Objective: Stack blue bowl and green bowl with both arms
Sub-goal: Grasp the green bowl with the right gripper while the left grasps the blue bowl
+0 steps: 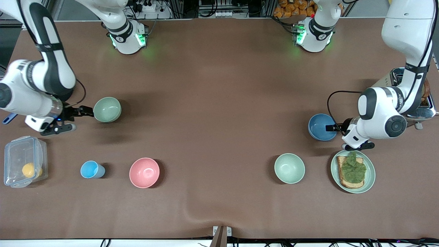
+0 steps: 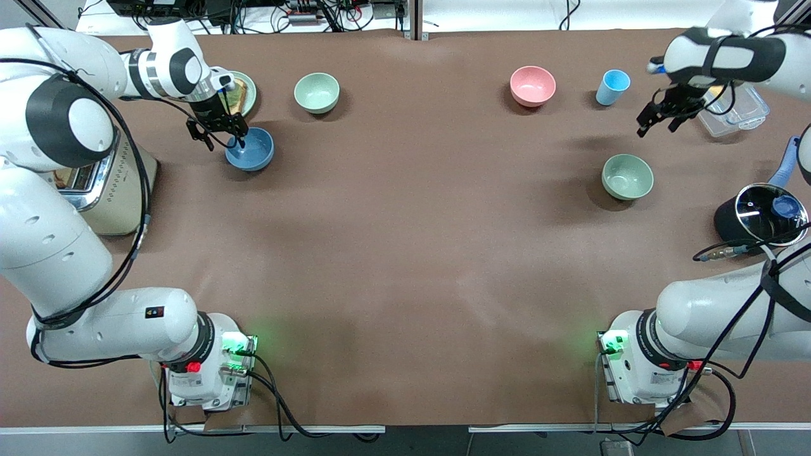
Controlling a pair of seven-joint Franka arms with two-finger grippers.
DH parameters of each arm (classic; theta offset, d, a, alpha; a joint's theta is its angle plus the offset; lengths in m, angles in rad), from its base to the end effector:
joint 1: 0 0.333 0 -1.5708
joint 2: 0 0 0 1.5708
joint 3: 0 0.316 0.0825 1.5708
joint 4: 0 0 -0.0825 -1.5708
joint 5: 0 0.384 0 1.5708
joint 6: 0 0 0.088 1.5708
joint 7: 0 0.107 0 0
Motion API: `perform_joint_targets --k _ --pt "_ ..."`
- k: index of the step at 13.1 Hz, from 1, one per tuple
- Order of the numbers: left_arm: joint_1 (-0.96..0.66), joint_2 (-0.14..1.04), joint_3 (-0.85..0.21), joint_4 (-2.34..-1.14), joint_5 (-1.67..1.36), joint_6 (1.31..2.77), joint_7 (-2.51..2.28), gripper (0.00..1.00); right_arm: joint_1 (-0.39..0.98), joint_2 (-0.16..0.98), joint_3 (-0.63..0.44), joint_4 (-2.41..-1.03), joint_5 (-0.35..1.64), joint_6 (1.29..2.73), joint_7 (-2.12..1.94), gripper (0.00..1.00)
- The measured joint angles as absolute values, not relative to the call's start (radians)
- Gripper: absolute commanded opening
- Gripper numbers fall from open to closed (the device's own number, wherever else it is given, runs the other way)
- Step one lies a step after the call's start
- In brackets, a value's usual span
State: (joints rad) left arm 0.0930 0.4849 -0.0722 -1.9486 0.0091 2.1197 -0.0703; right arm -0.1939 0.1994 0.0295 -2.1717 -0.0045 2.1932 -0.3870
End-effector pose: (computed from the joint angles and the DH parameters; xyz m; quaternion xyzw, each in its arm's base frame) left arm 0.5834 0.0132 0.2078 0.9868 0.0435 -0.1559 0.0099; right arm 0.5305 -0.0882 0.2875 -0.9897 -0.1121 0.0851 0.0254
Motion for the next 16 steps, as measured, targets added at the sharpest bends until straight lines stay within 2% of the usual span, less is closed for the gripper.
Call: perform_joint_targets --k 1,3,5,6,7,8,10,12,16 --pt "0.093 0.491 -0.072 -1.949 0.009 2.122 -0.070 0.62 -0.195 0.208 0.029 -2.202 -0.004 2.232 -0.407 0.88" --pt "0.092 0.494 -0.072 -1.948 0.009 2.123 -0.070 0.47 -0.210 0.224 0.029 -2.239 -0.002 2.277 -0.446 0.83" --pt "0.089 0.494 -0.073 -1.948 0.009 2.123 -0.070 0.36 -0.235 0.243 0.029 -2.258 0.030 2.311 -0.506 0.73" --pt "0.088 0.494 -0.073 -1.948 0.009 2.124 -0.070 0.29 -0.246 0.256 0.029 -2.265 0.056 2.325 -0.543 0.72" --pt "0.089 0.494 -0.073 -1.948 0.009 2.124 -0.070 0.19 -0.255 0.267 0.029 -2.270 0.078 2.337 -0.576 0.68" --pt "0.089 0.494 -0.073 -1.947 0.009 2.125 -0.070 0.00 -0.261 0.279 0.028 -2.275 0.096 2.348 -0.597 0.58" --pt "0.089 0.494 -0.072 -1.946 0.009 2.126 -0.070 0.00 -0.264 0.294 0.029 -2.286 0.110 2.370 -0.614 0.34" --pt "0.090 0.484 -0.075 -1.940 0.008 2.120 -0.060 0.00 -0.264 0.298 0.030 -2.306 0.113 2.397 -0.616 0.00" --pt "0.092 0.478 -0.075 -1.916 0.008 2.129 -0.060 0.00 -0.264 0.297 0.032 -2.314 0.119 2.403 -0.617 0.00"
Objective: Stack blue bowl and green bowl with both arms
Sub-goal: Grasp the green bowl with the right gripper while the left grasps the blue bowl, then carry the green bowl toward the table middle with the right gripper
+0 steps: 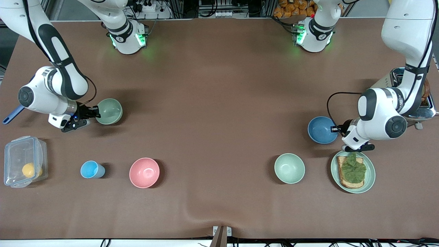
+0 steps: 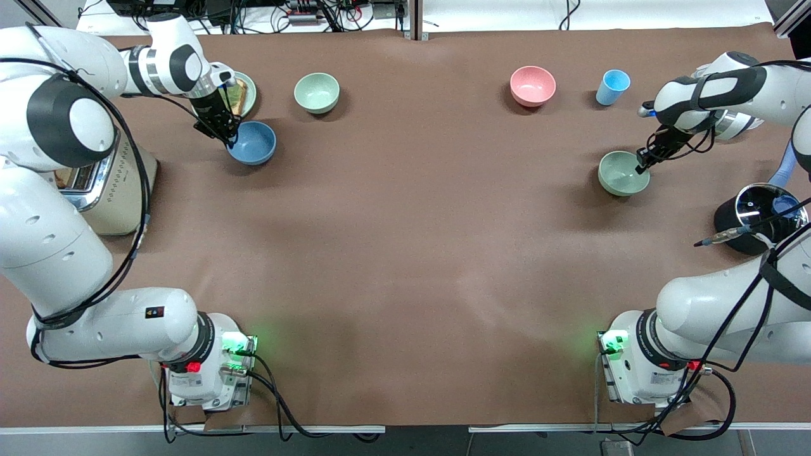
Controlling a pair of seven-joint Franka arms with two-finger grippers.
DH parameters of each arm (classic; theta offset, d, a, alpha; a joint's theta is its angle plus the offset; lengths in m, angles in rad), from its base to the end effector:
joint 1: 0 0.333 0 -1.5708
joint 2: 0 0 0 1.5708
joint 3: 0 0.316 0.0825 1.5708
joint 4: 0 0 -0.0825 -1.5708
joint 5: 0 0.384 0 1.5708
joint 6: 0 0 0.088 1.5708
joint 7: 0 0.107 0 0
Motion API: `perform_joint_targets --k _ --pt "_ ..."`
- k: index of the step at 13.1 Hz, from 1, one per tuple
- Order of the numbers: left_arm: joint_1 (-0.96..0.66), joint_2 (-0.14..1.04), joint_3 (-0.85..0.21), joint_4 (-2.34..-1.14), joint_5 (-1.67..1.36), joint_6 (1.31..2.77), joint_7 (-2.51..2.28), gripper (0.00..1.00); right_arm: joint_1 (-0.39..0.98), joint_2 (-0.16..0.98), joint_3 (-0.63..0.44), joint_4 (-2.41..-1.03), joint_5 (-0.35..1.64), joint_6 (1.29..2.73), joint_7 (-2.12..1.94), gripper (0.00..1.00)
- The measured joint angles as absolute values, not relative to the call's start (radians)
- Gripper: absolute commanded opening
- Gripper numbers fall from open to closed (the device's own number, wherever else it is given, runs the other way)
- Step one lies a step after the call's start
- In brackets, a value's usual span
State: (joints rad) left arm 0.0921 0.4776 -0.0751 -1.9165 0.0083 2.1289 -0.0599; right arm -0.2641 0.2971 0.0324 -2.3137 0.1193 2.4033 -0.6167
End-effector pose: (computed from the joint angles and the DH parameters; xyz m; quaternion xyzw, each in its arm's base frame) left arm 0.5970 0.0118 0.2246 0.9905 0.0373 -0.1318 0.0116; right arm 0.4880 -0.1137 0.1989 -0.9835 -0.1426 0.0778 0.0792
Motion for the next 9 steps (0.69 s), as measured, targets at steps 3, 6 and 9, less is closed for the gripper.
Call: perform_joint_targets --k 3,6,9 --pt "0.092 0.432 -0.093 -1.861 0.008 2.110 -0.059 0.00 -0.254 0.288 0.045 -2.300 0.212 2.326 -0.596 0.00" --pt "0.089 0.384 -0.141 -1.764 0.008 2.008 -0.059 0.00 -0.169 0.242 0.052 -2.280 0.236 2.225 -0.342 0.00" --pt "0.087 0.374 -0.164 -1.659 0.008 1.911 -0.064 0.00 -0.079 0.181 0.059 -2.275 0.243 2.167 -0.149 0.00"
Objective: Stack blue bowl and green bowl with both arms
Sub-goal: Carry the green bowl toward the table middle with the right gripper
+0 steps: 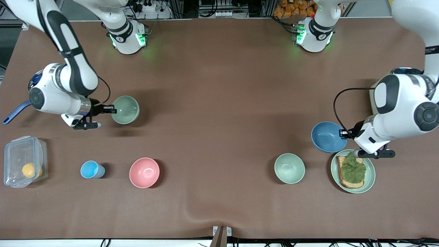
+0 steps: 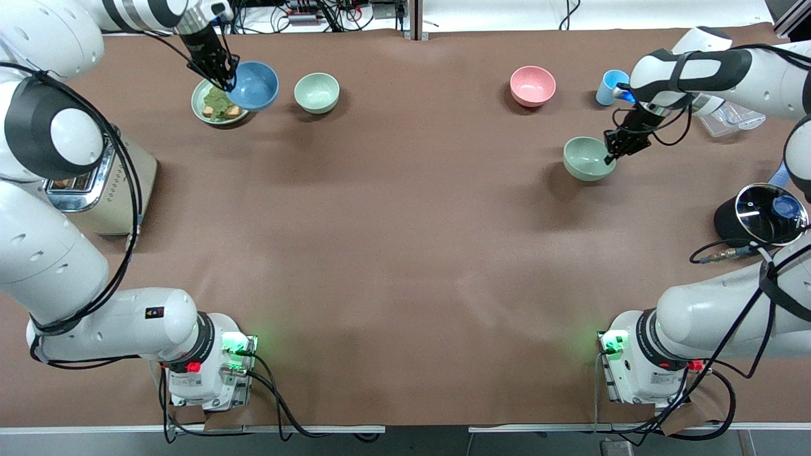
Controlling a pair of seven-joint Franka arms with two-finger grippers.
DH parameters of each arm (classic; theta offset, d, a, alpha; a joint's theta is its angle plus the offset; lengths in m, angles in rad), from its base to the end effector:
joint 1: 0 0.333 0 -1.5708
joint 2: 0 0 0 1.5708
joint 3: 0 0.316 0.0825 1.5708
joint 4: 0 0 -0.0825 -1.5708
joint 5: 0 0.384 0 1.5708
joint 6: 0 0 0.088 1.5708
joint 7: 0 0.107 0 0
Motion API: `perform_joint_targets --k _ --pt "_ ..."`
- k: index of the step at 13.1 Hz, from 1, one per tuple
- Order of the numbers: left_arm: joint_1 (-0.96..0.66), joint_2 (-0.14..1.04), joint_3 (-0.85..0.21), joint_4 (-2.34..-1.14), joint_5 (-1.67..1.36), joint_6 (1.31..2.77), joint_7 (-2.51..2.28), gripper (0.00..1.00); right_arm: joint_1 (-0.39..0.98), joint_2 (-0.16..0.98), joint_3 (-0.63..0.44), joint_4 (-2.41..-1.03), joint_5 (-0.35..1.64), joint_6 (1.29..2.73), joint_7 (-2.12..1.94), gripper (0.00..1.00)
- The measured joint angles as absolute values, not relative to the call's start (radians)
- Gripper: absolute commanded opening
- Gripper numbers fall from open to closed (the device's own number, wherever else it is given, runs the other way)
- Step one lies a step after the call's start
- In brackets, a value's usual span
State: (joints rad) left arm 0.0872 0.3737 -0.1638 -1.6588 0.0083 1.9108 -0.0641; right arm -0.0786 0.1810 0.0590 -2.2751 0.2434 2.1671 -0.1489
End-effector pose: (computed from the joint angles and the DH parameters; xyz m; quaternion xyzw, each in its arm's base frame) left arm 0.6457 -0.0386 0.3858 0.9979 -0.0040 -0.0600 0.0221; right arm 0.4999 0.0000 0.2573 -0.9850 0.0180 0.1347 0.1066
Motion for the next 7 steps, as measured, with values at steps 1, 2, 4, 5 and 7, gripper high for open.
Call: perform_joint_targets --k 1,2,4,5,7 --pt "0.087 0.372 -0.165 -1.634 0.008 1.887 -0.064 0.00 -0.057 0.169 0.062 -2.275 0.249 2.162 -0.089 0.00" --pt "0.088 0.369 -0.165 -1.616 0.008 1.866 -0.065 0.00 -0.024 0.158 0.065 -2.275 0.252 2.161 -0.008 0.00" --pt "0.084 0.360 -0.181 -1.581 0.008 1.825 -0.081 0.00 0.086 0.136 0.071 -2.273 0.257 2.162 0.194 0.00" --pt "0.080 0.352 -0.203 -1.562 0.007 1.799 -0.095 0.00 0.156 0.129 0.074 -2.272 0.275 2.170 0.301 0.00" --pt "0.069 0.335 -0.250 -1.520 0.007 1.738 -0.139 0.00 0.297 0.125 0.077 -2.269 0.360 2.232 0.447 0.00"
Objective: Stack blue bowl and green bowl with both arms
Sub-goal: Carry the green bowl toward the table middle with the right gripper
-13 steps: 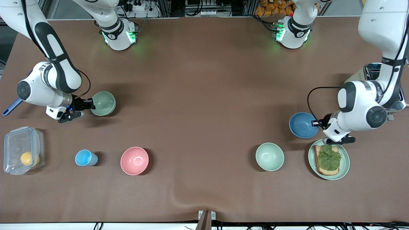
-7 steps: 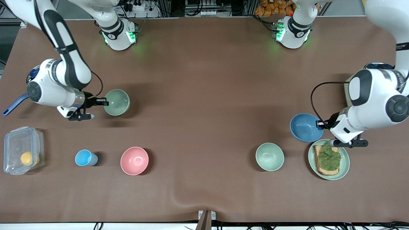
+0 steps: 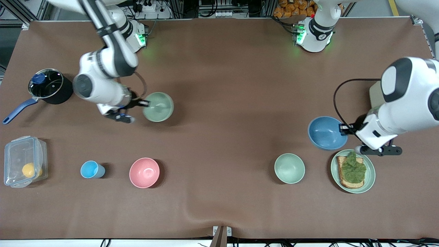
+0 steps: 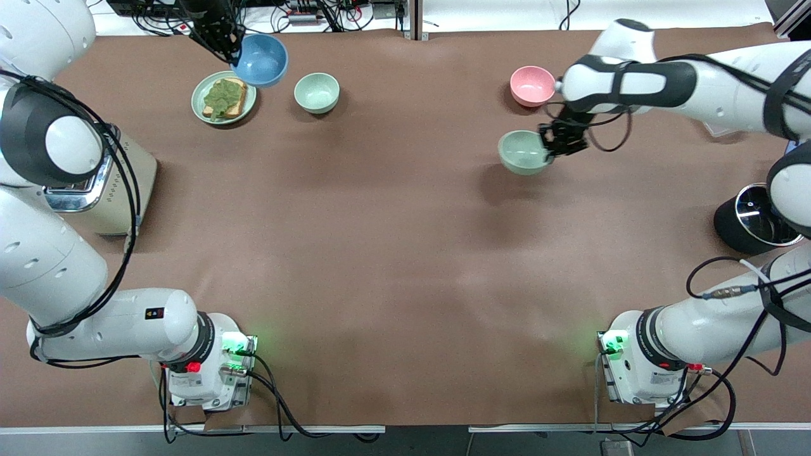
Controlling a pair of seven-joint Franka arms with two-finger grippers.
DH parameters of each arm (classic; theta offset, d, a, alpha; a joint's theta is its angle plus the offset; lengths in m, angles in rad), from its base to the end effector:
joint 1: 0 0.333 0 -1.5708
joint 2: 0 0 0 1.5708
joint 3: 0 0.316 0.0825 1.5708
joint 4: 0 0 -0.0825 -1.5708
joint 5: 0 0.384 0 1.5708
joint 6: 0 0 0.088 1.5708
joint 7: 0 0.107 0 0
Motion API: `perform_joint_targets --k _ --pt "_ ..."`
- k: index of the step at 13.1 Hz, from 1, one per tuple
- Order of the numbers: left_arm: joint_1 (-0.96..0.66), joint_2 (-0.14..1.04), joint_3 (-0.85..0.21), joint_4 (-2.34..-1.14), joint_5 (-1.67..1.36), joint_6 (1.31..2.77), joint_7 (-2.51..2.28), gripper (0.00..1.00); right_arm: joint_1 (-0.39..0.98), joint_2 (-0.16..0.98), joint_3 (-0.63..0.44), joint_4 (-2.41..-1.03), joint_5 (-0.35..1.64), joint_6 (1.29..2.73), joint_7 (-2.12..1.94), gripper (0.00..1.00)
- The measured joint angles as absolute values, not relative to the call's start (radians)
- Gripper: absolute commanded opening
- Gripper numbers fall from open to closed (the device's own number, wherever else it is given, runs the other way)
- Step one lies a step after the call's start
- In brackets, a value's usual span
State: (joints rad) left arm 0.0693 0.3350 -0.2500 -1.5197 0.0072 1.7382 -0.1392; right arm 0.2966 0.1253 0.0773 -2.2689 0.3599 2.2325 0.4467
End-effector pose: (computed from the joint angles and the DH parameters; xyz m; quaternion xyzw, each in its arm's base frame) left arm 0.6401 -0.0965 0.4652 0.9977 -0.0170 -0.0583 0.0286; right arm 0.4745 0.1977 0.2925 -0.9749 0.1565 0.1277 0.0935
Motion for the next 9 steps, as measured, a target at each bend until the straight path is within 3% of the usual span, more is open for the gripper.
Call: perform_joint_targets --k 5,9 --pt "0.066 0.310 -0.287 -1.492 0.004 1.701 -0.164 0.00 0.561 0.174 0.079 -2.243 0.410 2.430 0.834 0.00" --pt "0.068 0.309 -0.287 -1.488 -0.017 1.701 -0.164 0.00 0.664 0.267 0.078 -2.205 0.411 2.581 0.990 0.00"
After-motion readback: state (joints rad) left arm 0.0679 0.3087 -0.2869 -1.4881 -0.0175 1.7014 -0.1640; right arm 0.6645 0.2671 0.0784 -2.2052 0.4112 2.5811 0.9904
